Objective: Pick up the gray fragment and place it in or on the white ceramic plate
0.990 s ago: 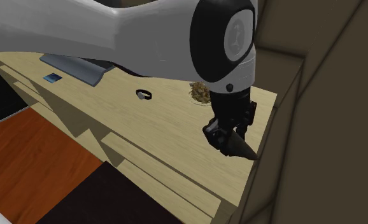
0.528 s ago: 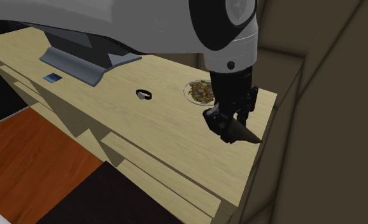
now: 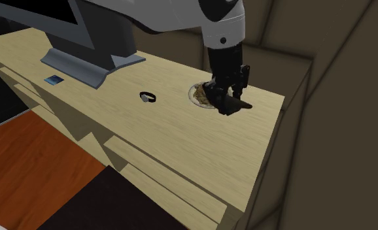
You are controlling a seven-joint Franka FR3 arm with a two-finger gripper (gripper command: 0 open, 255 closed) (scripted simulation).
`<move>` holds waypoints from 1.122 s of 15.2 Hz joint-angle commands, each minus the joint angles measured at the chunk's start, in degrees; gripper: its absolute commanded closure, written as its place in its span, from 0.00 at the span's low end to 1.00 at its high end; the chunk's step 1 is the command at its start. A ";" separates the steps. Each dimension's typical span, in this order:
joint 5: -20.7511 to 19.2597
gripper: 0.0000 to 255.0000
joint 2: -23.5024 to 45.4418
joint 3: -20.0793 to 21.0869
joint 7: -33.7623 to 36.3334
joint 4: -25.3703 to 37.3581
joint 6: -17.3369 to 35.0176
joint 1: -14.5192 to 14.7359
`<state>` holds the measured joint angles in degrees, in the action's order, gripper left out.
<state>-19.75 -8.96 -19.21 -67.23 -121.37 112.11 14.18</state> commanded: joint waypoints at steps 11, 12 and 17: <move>7.63 1.00 22.49 3.91 3.73 26.69 -6.37 3.77; 8.19 1.00 24.63 4.19 3.92 29.64 -7.32 3.90; 10.22 1.00 33.48 5.20 4.66 41.71 -11.04 4.13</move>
<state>-10.05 21.83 -14.93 -62.62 -82.07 101.55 17.58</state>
